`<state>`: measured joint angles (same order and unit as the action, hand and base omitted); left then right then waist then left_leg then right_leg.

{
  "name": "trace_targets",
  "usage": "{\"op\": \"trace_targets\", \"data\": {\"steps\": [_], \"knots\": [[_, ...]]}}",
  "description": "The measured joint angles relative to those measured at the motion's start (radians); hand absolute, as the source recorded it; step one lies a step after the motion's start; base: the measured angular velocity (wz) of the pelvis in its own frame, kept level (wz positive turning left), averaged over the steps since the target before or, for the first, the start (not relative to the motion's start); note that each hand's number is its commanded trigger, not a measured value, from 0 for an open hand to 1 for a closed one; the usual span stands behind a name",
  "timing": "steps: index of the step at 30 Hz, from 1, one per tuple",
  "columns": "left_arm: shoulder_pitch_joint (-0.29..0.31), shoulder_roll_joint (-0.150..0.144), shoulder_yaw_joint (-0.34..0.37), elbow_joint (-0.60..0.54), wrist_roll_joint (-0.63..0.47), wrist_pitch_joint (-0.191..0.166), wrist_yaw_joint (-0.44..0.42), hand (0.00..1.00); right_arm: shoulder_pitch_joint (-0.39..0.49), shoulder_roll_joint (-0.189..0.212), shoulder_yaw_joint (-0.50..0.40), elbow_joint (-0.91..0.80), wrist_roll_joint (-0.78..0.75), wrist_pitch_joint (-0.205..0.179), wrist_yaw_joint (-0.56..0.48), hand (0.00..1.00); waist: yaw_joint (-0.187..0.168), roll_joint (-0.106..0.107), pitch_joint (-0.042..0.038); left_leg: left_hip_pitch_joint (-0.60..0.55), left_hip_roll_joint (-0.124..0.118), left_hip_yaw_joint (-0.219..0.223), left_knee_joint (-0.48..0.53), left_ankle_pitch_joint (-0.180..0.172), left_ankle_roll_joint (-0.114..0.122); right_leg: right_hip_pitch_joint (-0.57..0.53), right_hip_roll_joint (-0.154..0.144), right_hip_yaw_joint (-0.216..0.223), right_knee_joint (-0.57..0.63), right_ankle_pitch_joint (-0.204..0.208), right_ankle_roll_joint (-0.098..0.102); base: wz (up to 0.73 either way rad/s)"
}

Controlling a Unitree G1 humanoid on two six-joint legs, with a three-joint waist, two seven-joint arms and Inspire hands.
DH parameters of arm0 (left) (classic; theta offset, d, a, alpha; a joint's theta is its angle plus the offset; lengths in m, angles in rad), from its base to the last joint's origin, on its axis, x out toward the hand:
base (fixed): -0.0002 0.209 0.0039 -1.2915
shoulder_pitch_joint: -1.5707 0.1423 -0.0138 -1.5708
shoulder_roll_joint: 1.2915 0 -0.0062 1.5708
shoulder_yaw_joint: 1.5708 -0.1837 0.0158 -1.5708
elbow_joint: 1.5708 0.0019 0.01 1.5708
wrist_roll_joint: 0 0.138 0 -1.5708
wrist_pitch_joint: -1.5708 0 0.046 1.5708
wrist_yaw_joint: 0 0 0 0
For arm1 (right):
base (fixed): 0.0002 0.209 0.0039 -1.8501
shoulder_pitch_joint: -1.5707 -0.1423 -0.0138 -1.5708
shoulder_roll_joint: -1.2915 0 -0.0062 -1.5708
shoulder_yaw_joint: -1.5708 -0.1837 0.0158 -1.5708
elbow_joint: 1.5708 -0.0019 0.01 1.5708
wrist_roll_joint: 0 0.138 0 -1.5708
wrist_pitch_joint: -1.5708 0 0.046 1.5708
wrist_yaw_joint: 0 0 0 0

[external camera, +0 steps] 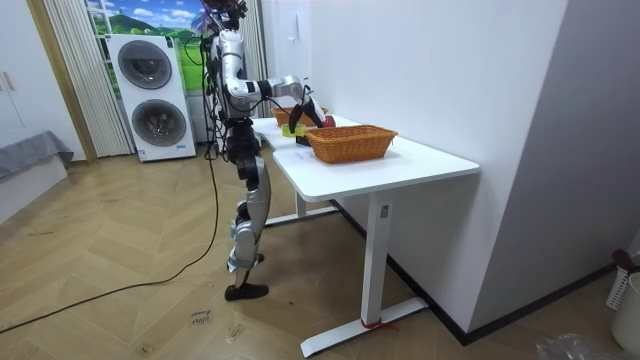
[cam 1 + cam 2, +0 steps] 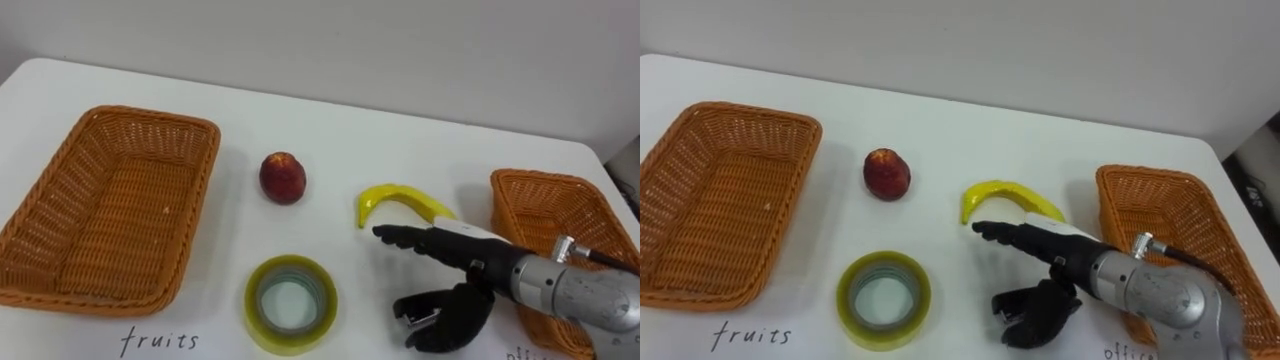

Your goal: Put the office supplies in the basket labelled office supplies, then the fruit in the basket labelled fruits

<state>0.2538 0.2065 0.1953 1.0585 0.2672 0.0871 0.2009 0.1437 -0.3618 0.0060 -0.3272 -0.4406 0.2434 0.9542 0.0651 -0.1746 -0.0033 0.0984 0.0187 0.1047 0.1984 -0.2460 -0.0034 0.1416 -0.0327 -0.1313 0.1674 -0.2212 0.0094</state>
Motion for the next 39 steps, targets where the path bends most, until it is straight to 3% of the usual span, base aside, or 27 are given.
{"op": "trace_targets", "data": {"steps": [13, 18, 27, 39], "knots": [[0.0, 0.011, 0.0, 0.001, 0.0, 0.002, -0.017, 0.0, 0.0, -0.001, 0.0, 0.0, 0.002, 0.02, 0.063, 0.0, -0.005, -0.001, -0.0007, -0.001, 0.0, 0.001, 0.0, 0.0, 0.0, -0.002, 0.001, 0.004, 0.0, 0.0, 0.0, 0.0], [0.001, 0.017, -0.001, 0.001, 0.001, 0.003, -0.018, 0.0, 0.018, -0.001, 0.0, 0.0, 0.002, 0.02, 0.076, 0.0, -0.005, -0.009, -0.004, -0.001, 0.001, -0.001, 0.0, 0.0, 0.0, -0.002, 0.001, 0.001, 0.0, 0.0, 0.0, 0.0], [0.0, 0.017, -0.004, 0.0, 0.0, 0.001, -0.017, 0.0, 0.036, -0.007, 0.001, 0.001, -0.005, 0.02, 0.071, 0.0, -0.002, -0.019, -0.0025, -0.001, 0.001, 0.005, 0.001, 0.0, 0.0, -0.001, 0.001, 0.007, 0.001, 0.0, 0.0, 0.0], [0.001, 0.006, -0.007, 0.0, 0.002, 0.003, -0.008, 0.0, 0.04, -0.007, -0.001, -0.029, -0.125, 0.02, 0.017, 0.0, -0.006, 0.021, -0.0006, -0.007, 0.0, 0.007, -0.002, 0.0, 0.0, -0.01, 0.002, 0.015, 0.003, 0.001, 0.0, 0.0]]}}
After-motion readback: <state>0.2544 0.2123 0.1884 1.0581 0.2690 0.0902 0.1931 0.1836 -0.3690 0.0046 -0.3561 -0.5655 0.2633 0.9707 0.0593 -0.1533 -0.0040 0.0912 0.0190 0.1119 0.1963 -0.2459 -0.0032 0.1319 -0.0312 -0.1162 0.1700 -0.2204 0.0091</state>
